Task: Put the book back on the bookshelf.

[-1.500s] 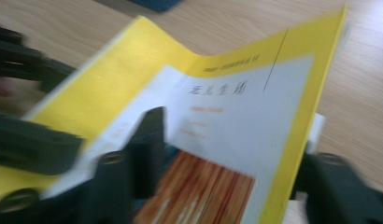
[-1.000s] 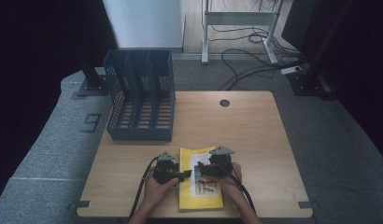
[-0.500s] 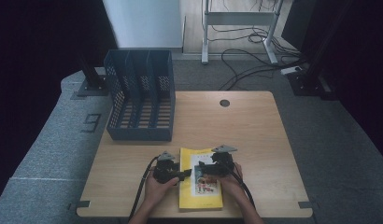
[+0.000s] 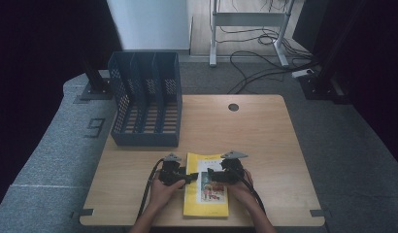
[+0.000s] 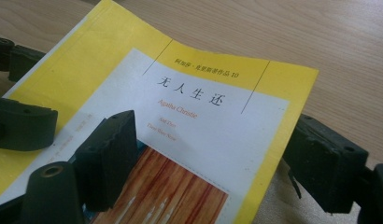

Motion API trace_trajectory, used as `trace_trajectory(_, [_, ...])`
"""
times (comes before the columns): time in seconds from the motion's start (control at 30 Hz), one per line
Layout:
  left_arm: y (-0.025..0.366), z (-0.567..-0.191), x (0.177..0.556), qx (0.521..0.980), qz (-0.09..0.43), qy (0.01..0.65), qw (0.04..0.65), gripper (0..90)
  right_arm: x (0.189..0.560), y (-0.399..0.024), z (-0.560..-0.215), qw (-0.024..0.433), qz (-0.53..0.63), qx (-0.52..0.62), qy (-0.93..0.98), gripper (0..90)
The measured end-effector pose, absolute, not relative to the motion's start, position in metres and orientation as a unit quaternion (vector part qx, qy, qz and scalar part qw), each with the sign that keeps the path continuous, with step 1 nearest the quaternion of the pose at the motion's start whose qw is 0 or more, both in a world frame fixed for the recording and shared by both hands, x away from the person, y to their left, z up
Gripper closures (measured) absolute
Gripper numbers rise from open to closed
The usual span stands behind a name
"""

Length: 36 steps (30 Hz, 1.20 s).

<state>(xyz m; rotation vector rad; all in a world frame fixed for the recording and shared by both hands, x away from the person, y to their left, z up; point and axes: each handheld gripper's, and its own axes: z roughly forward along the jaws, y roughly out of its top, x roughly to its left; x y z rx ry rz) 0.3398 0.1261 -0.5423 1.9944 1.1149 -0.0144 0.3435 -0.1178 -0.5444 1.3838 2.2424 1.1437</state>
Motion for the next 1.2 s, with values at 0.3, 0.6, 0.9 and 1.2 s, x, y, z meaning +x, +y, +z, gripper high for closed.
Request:
trace_trajectory(0.3, [0.124, -0.546, 0.343, 0.780, -0.044, 0.447, 0.436, 41.9, 0.343, -0.117, -0.546, 0.120, 0.413, 0.472, 0.770, 25.5])
trace_trajectory(0.6, [0.131, -0.523, 0.337, 0.776, 0.005, 0.440, 0.452, 55.4, 0.336, -0.115, -0.537, 0.126, 0.442, 0.448, 0.767, 29.1])
trace_trajectory(0.9, [0.132, -0.524, 0.340, 0.773, -0.001, 0.438, 0.458, 57.3, 0.331, -0.109, -0.534, 0.135, 0.445, 0.430, 0.773, 30.4])
trace_trajectory(1.2, [0.134, -0.519, 0.339, 0.773, -0.002, 0.424, 0.471, 61.1, 0.328, -0.109, -0.528, 0.143, 0.445, 0.427, 0.774, 29.7])
